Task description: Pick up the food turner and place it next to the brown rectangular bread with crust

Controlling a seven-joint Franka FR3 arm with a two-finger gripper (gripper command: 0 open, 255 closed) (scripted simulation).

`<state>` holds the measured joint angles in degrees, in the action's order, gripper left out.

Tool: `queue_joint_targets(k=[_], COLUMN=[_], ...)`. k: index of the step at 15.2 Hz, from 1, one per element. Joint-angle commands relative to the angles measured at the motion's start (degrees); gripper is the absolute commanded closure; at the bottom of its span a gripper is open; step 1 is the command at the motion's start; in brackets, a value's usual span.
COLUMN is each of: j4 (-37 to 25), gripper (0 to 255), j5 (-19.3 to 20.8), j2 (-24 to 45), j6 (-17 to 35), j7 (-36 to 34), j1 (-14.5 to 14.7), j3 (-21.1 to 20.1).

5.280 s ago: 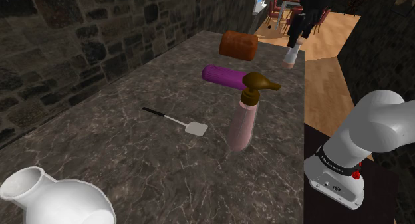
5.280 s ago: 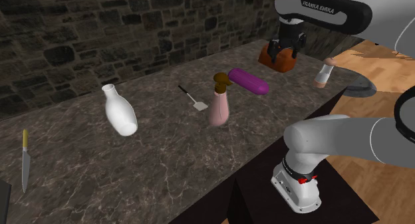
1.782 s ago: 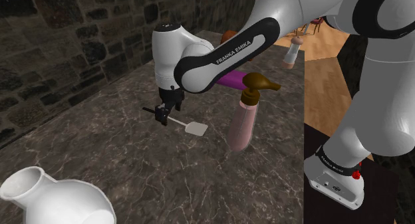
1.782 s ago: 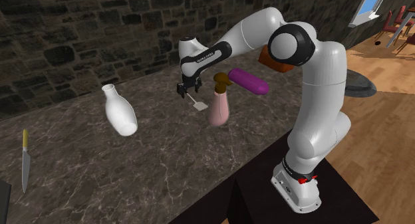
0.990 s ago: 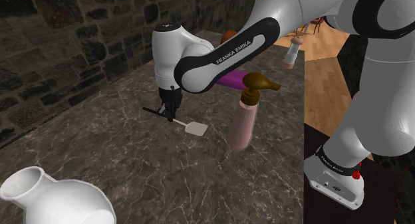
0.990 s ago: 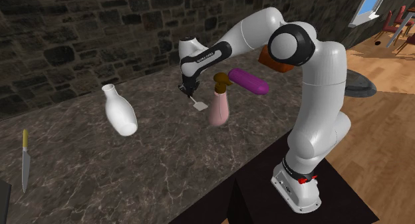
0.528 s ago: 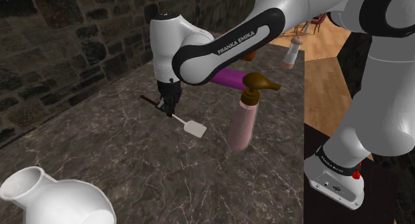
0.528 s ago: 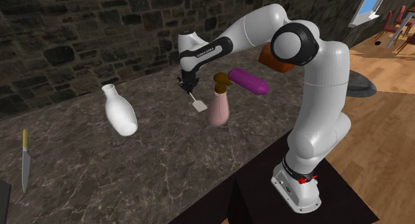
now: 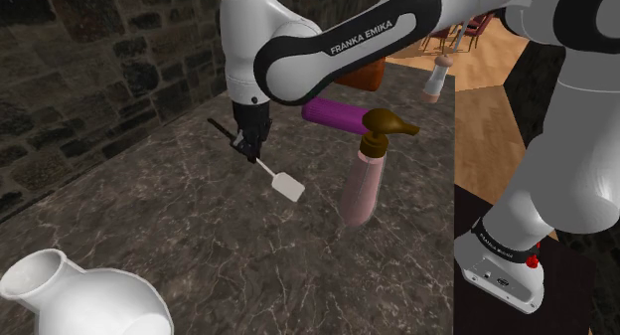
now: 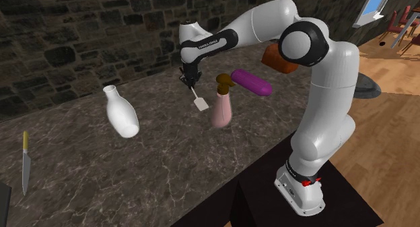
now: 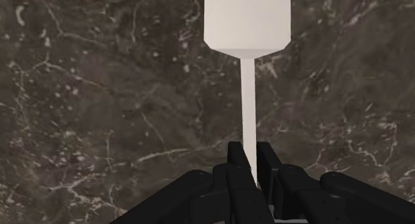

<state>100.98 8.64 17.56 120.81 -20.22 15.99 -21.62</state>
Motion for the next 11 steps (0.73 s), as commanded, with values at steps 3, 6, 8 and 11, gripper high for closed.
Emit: queue_joint_targets(k=[3,6,8,11], j4=[-1.8,-3.3,-4.4,-6.2], gripper=[255,255,255,255], j5=[-0.6,-0.9,-1.1,-1.4], j2=[-1.0,-1.6,-1.9,-2.4], j6=[-2.7,-4.8,-6.2,-8.4], j7=[0.4,0.7,0.8,1.0], j1=[-0.1,-0.1,-0.1,-0.1], j3=[-0.2,-0.3,-0.4,-0.5])
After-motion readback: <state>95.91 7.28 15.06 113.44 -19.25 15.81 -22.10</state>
